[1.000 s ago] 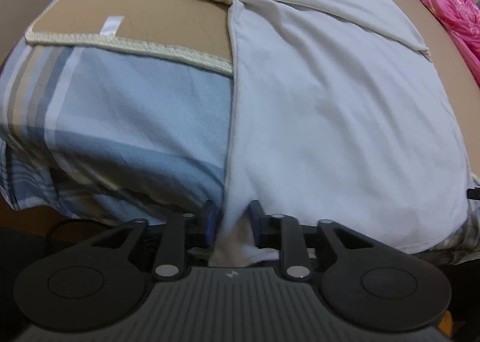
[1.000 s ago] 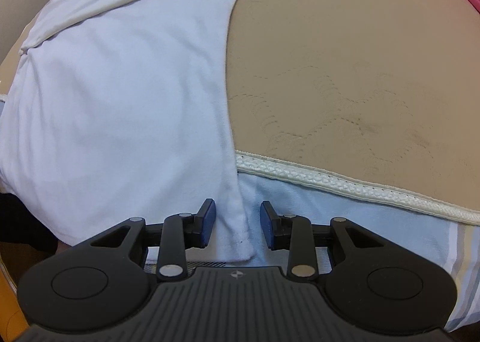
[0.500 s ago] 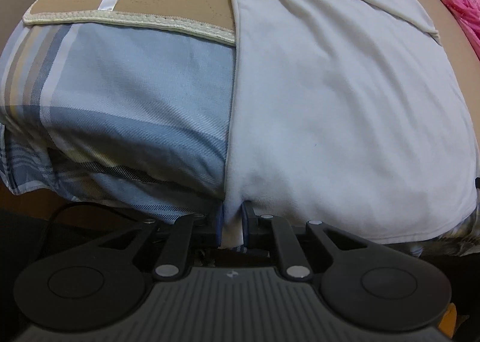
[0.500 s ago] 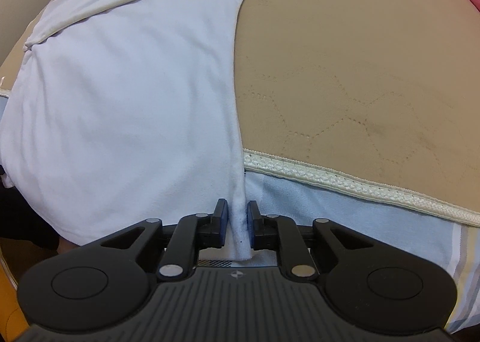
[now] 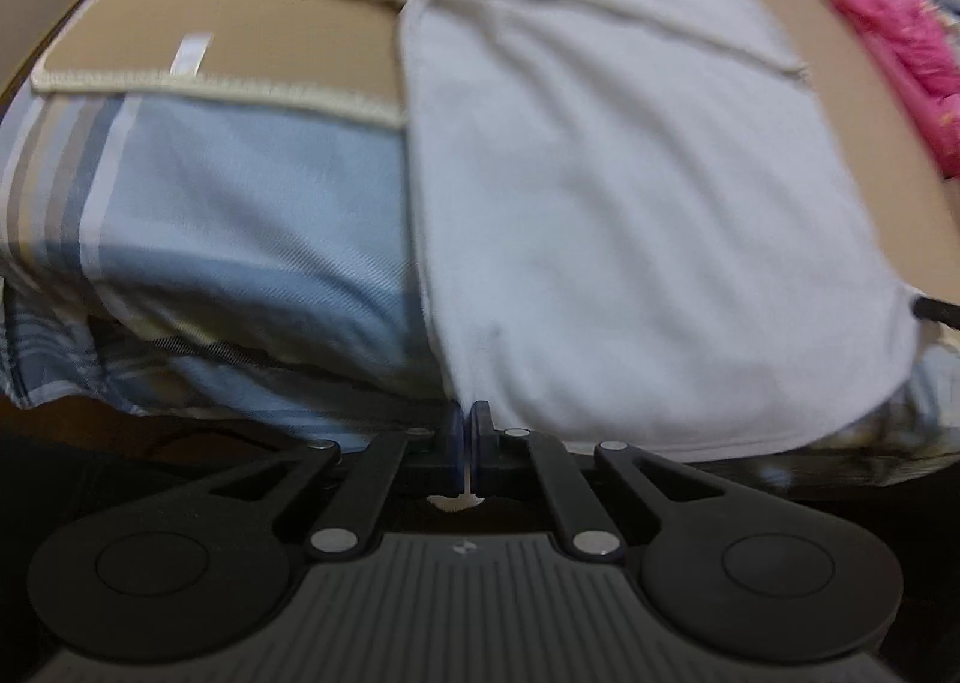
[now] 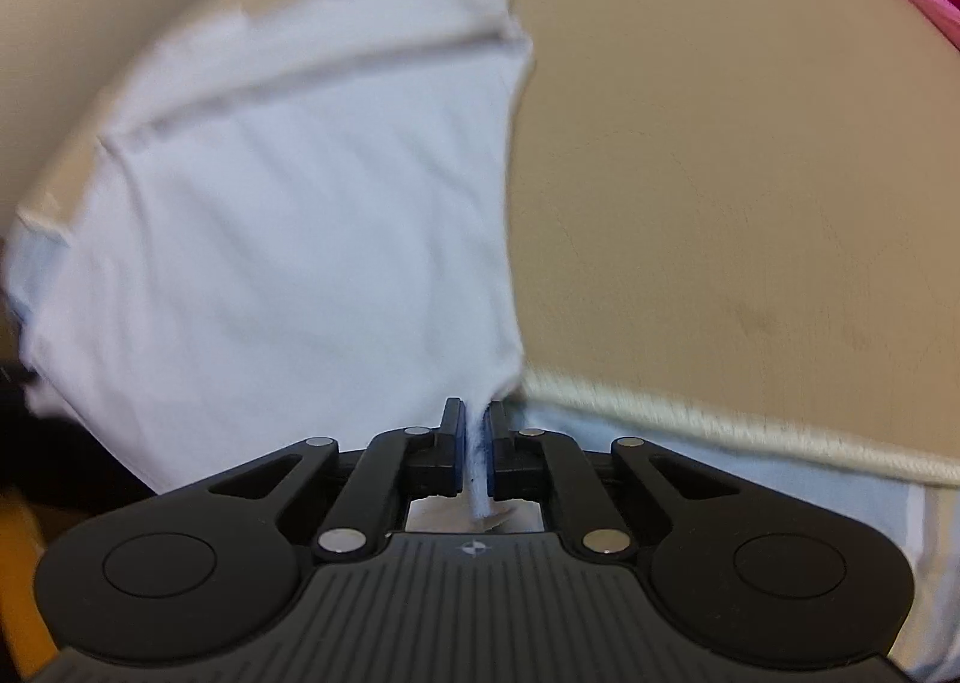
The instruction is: Fold small clothes
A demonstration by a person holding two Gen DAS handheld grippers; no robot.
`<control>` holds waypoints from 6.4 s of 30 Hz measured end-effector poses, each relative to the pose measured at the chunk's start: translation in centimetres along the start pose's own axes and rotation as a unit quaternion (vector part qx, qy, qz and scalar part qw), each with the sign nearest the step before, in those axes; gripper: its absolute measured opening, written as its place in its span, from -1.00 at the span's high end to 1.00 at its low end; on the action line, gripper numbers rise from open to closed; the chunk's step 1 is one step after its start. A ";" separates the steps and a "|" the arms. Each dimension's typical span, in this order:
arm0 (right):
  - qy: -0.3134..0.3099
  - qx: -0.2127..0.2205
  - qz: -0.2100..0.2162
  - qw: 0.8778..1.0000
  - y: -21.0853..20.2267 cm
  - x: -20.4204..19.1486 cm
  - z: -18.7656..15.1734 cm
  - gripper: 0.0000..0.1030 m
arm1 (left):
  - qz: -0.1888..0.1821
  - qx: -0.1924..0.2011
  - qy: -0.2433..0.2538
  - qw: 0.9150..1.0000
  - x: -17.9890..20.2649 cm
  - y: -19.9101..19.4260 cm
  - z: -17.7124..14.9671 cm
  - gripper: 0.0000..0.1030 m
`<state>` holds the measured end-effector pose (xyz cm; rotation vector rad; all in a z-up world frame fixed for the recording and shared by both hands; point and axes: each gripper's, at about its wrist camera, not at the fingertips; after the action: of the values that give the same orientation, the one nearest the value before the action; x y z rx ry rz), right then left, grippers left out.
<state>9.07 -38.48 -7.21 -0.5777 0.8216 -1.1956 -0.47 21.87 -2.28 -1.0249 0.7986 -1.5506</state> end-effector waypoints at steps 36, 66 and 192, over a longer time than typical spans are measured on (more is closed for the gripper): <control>0.112 0.157 0.057 0.980 2.5 4.8 16.3 0.86 | -0.094 0.167 -0.083 0.978 -8.7 -2.9 20.2 0.99; -0.043 0.136 -0.027 0.989 14.8 1.5 16.4 0.09 | 0.057 0.130 0.049 0.989 -3.5 6.0 22.5 0.08; -0.057 0.089 -0.051 0.993 6.4 -1.2 10.0 0.33 | -0.116 0.027 -0.095 0.988 -4.8 9.6 19.1 0.17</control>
<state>20.65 -35.76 -5.93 -0.5408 0.5872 -1.3013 21.15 24.87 -4.03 -1.2381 0.5162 -1.6300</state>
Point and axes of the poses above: each gripper's, at about its wrist camera, not at the fingertips, and y roughly the way its jaws point, x to its right, z to its top, and after that the axes turned 5 degrees about x, right-handed
